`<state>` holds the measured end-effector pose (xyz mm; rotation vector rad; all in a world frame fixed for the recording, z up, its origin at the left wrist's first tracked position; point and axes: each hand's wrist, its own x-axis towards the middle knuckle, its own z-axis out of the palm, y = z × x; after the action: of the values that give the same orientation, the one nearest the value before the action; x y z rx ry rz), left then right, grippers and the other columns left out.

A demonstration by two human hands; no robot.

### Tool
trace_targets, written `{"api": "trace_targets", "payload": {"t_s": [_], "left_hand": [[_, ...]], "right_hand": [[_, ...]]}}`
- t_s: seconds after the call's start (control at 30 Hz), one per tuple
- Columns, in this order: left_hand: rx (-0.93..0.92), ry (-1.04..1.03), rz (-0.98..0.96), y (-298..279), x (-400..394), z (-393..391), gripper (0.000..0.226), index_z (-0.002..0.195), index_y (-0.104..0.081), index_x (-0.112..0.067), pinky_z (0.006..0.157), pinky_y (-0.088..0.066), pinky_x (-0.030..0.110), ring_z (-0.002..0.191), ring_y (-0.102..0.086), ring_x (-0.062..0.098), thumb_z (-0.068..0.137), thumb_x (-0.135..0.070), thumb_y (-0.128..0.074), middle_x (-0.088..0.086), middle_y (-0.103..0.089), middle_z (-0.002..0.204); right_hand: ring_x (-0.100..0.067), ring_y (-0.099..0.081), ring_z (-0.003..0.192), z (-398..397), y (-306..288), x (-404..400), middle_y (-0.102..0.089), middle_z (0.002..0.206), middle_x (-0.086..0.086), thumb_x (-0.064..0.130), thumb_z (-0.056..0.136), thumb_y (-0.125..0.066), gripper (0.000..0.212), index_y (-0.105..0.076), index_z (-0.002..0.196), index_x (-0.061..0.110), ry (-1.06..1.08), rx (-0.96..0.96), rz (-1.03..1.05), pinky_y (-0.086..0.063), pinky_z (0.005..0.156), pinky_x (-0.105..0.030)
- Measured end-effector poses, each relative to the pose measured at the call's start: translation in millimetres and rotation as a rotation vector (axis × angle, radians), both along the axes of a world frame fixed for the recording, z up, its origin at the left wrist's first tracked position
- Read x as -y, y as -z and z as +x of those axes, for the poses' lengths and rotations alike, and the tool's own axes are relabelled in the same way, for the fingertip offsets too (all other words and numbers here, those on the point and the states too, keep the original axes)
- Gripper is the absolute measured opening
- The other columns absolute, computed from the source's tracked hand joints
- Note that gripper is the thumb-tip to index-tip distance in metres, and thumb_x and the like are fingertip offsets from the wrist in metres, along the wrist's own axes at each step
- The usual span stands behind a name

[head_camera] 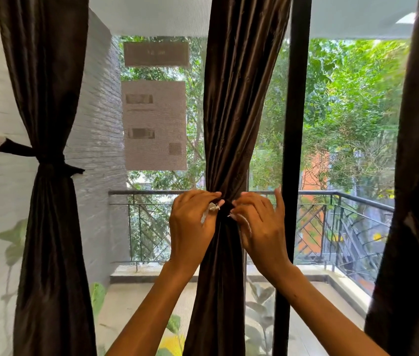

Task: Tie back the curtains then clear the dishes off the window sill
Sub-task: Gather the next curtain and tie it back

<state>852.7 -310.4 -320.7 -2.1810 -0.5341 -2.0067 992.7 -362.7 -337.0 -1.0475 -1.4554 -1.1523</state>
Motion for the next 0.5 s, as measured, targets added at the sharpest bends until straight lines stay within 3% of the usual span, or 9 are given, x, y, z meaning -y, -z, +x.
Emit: {"api": "trace_targets", "payload": {"t_s": [0.13,0.3,0.4,0.5], "left_hand": [[-0.020,0.005,0.009,2,0,-1,0.021,0.100,-0.071,-0.013,0.094,-0.036,0.022,0.100,-0.058,0.010,0.086,-0.023,-0.059,-0.001,-0.071,0.097],[-0.043,0.022,0.040,7,-1,0,0.022,0.102,-0.071,-0.010,0.100,-0.030,0.011,0.105,-0.057,0.007,0.082,-0.013,-0.063,-0.002,-0.071,0.103],[-0.062,0.034,0.057,11,-5,-1,0.022,0.101,-0.071,-0.009,0.101,-0.033,0.016,0.108,-0.057,0.006,0.082,-0.013,-0.060,-0.005,-0.069,0.109],[-0.057,0.035,0.033,11,-6,-2,0.023,0.104,-0.070,-0.010,0.097,-0.038,0.023,0.108,-0.057,0.005,0.083,-0.014,-0.063,-0.005,-0.069,0.111]], "right_hand": [[-0.011,-0.058,0.105,-1,1,5,-0.062,0.100,0.007,0.036,0.079,-0.071,0.034,-0.057,0.100,0.013,-0.102,-0.125,-0.092,-0.017,0.115,-0.050],[-0.008,-0.061,0.098,-5,6,-3,-0.051,0.100,0.018,0.042,0.064,-0.080,0.069,-0.039,0.116,0.021,-0.181,-0.225,-0.261,-0.004,0.118,-0.039],[-0.007,-0.059,0.093,-10,10,-7,-0.050,0.095,0.015,0.034,0.068,-0.076,0.056,-0.039,0.108,0.022,-0.201,-0.232,-0.249,-0.007,0.117,-0.040],[-0.010,-0.056,0.089,-12,8,-6,-0.052,0.089,0.008,0.023,0.072,-0.065,0.034,-0.043,0.097,0.019,-0.197,-0.214,-0.102,-0.010,0.117,-0.037]]}}
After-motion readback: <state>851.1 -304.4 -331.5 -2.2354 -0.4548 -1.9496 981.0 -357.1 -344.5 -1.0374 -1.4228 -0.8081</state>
